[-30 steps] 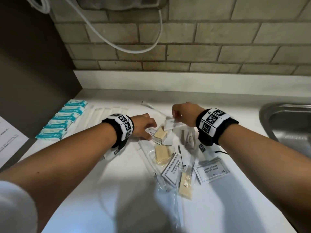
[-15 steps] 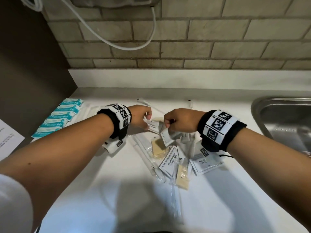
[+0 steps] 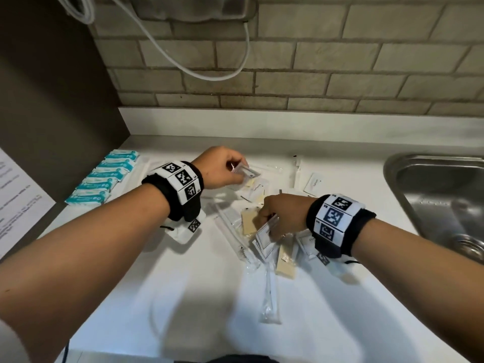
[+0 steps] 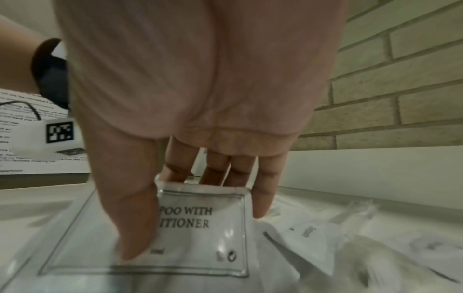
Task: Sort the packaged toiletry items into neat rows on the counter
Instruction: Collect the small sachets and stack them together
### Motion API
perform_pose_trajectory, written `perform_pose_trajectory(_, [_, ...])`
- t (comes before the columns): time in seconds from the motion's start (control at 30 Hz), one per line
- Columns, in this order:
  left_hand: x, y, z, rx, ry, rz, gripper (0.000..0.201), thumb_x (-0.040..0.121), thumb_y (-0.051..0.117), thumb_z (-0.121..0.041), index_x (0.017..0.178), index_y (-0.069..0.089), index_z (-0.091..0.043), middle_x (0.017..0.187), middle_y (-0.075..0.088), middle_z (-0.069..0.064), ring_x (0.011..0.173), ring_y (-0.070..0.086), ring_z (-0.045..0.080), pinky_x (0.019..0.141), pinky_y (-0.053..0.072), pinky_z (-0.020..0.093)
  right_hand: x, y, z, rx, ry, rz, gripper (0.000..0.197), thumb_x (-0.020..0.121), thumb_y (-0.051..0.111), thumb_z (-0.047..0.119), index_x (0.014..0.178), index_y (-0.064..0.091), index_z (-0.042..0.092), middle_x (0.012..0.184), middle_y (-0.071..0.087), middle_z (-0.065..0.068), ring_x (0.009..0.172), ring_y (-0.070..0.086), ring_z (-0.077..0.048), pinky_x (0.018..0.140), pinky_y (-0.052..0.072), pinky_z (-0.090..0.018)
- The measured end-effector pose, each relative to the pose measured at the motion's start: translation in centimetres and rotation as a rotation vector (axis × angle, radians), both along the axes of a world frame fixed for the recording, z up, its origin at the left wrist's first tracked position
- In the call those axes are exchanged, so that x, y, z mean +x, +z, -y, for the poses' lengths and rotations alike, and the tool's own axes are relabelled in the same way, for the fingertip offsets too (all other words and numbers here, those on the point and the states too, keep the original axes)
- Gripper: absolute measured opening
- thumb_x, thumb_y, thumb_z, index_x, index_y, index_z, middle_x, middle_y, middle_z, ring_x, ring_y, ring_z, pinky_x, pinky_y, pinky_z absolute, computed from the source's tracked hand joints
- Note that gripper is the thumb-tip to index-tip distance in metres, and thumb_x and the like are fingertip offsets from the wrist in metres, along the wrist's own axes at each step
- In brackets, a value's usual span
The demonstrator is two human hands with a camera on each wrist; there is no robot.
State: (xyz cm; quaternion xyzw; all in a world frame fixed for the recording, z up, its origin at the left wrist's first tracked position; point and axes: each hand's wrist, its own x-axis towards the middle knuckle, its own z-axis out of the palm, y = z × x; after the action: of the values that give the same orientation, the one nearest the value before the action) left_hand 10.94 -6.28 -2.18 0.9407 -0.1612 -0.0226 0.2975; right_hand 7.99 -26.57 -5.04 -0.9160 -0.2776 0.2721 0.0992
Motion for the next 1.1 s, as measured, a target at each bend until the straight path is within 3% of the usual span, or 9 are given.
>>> perform_pose_trajectory(0.07, [-0.6,-0.4,-0.2,-0.055,0.000,-0.024,0.005,0.084,0.072,-0.021,0.084,0.067,-0.022,0.078,0.058,-0.010,0.068,0.052,0.007,0.066,0.039,0.024,-0.1,0.4,0.3,0.029,0.017,0.051,0.022,0.073,0.075,0.017,0.092,0.069,0.025,0.086,0.054,0.026,0.092,0.056,-0.008,0.085,0.050,-0.030])
perform_pose_trajectory(0.23, [-2.1,-1.7,1.0,-0.110,-0.058,-0.208,0.015,0.097,0.053,-0.018,0.104,0.067,-0.019,0.095,0.066,-0.004,0.081,0.061,0.013,0.078,0.047,0.030,-0.5,2.6,1.0,0.210,0.012,0.154,0.011,0.086,0.068,0.020,0.087,0.057,0.022,0.087,0.061,0.007,0.080,0.055,-0.012,0.076,0.045,-0.030])
perform_pose_trajectory(0.37, [-2.7,-2.4,2.9,-0.178,-0.088,-0.280,0.026,0.099,0.051,-0.021,0.125,0.054,-0.023,0.091,0.064,0.000,0.062,0.053,0.009,0.057,0.045,0.022,-0.8,3.4,1.0,0.264,-0.030,0.183,0.015,0.086,0.070,0.020,0.097,0.062,0.014,0.080,0.059,0.009,0.071,0.052,-0.007,0.067,0.042,-0.026])
perform_pose_trajectory(0.5, [-2.7,-2.3,3.9,-0.301,0.047,-0.236,0.018,0.094,0.061,-0.019,0.109,0.053,-0.014,0.070,0.056,-0.004,0.053,0.047,0.015,0.048,0.040,0.023,-0.9,3.6,1.4,0.307,-0.113,0.185,0.019,0.080,0.075,0.017,0.094,0.061,0.014,0.078,0.060,0.007,0.068,0.052,-0.008,0.064,0.041,-0.024])
perform_pose_trajectory(0.63, [-2.5,-1.7,4.6,-0.366,0.057,-0.213,0.021,0.097,0.055,-0.023,0.096,0.068,-0.006,0.061,0.056,-0.009,0.042,0.046,-0.005,0.046,0.038,0.012,-0.8,4.0,1.8,0.416,-0.231,0.237,0.023,0.076,0.079,0.016,0.087,0.059,0.013,0.079,0.064,-0.003,0.070,0.056,-0.021,0.067,0.045,-0.032])
perform_pose_trajectory(0.77, [-2.6,-1.0,4.7,-0.500,0.049,-0.344,0.042,0.096,0.050,-0.045,0.104,0.072,-0.010,0.090,0.074,0.006,0.075,0.066,0.011,0.073,0.049,0.026,-0.4,4.7,2.0,0.488,-0.321,0.276,0.025,0.072,0.083,0.015,0.081,0.059,0.015,0.072,0.061,0.004,0.066,0.055,-0.017,0.067,0.047,-0.032])
perform_pose_trajectory(0.83, [-2.6,-0.6,4.7,-0.534,0.014,-0.419,0.046,0.090,0.050,-0.058,0.112,0.071,-0.023,0.111,0.072,-0.001,0.098,0.067,0.014,0.087,0.050,0.033,-0.2,4.6,2.4,0.485,-0.375,0.307,0.026,0.072,0.082,0.016,0.081,0.057,0.016,0.069,0.055,0.008,0.062,0.050,-0.012,0.063,0.043,-0.028])
perform_pose_trajectory(0.9, [-2.8,-0.3,5.0,-0.545,-0.048,-0.496,0.038,0.090,0.059,-0.049,0.119,0.065,-0.026,0.118,0.068,0.000,0.102,0.064,0.014,0.089,0.048,0.036,-0.2,4.3,2.8,0.482,-0.407,0.341,0.024,0.073,0.080,0.014,0.080,0.057,0.016,0.069,0.052,0.007,0.061,0.046,-0.011,0.061,0.040,-0.026])
perform_pose_trajectory(1.1, [-2.6,-1.6,6.5,-0.483,-0.070,-0.473,0.024,0.098,0.050,-0.010,0.120,0.051,-0.020,0.058,0.047,-0.006,0.048,0.047,0.005,0.066,0.057,0.036,-0.6,3.1,4.1,0.537,-0.521,0.368,0.030,0.070,0.083,0.014,0.087,0.059,0.015,0.076,0.057,0.007,0.063,0.051,-0.012,0.056,0.040,-0.014])
